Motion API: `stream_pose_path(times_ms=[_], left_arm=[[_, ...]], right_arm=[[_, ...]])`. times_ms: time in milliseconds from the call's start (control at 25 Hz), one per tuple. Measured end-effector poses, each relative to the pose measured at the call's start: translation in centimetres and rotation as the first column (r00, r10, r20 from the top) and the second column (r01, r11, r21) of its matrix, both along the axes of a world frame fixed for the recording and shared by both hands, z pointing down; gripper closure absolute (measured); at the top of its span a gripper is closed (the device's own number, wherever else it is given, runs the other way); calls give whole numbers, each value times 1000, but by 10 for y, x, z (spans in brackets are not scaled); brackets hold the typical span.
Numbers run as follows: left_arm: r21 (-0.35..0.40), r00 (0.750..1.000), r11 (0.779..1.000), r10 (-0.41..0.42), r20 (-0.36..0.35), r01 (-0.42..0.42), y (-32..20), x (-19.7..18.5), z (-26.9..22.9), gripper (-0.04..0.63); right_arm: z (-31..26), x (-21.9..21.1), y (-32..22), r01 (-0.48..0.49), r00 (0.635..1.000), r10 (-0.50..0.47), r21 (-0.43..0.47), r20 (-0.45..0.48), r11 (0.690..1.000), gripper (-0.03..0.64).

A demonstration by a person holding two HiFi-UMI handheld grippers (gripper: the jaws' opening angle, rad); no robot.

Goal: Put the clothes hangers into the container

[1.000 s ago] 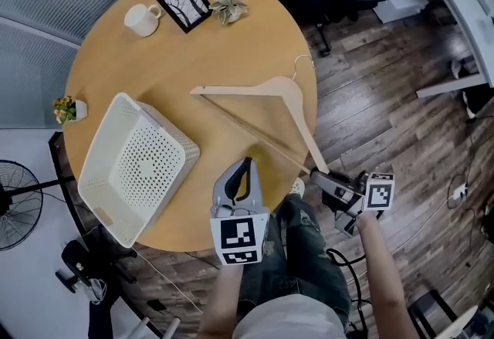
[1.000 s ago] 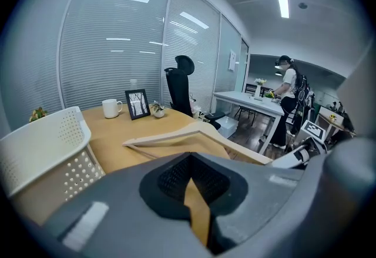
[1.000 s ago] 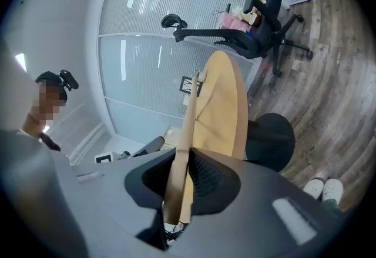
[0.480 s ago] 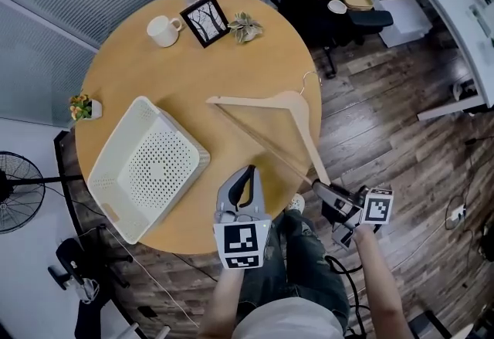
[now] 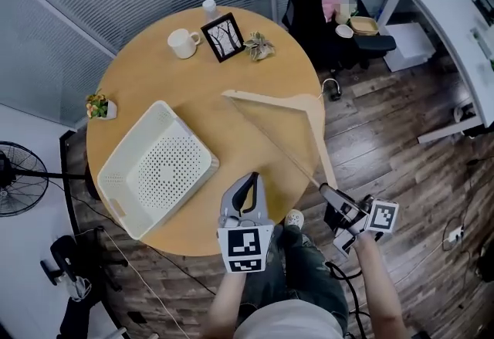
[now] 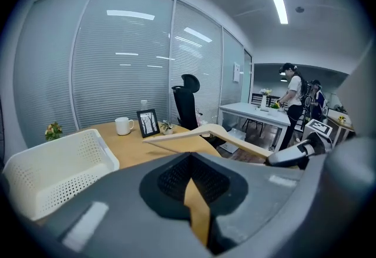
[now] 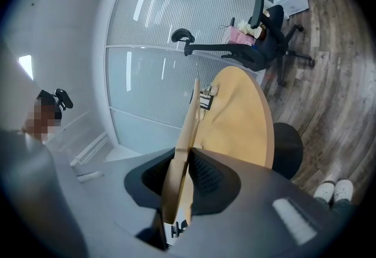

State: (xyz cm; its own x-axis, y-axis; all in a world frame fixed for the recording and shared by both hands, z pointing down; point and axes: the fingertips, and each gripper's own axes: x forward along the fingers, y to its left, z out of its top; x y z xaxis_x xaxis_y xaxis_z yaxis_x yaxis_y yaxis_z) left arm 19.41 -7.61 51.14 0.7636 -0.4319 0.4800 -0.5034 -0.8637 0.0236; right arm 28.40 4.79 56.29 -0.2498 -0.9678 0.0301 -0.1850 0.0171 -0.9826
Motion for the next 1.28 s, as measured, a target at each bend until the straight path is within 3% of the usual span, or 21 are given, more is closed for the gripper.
stream_pose_path(times_ms=[400, 840, 1080, 1280], left_arm=[[58, 998, 997, -52, -46, 54, -2, -17, -36, 595], [104, 982, 980, -158, -104, 169, -5, -48, -72, 595], [122, 957, 954, -259, -129, 275, -15, -82, -86, 595], [132, 919, 914, -365, -148, 384, -24, -120, -96, 595]], right_arm=[[-52, 5, -14, 49, 998, -46, 87, -32, 995, 538], [-105, -13, -41, 238, 970, -229, 138, -77, 961, 538], [-121, -40, -65, 342, 940, -332, 170, -84, 924, 538], [-129, -70, -86, 442, 897, -434, 186, -85, 878, 538]])
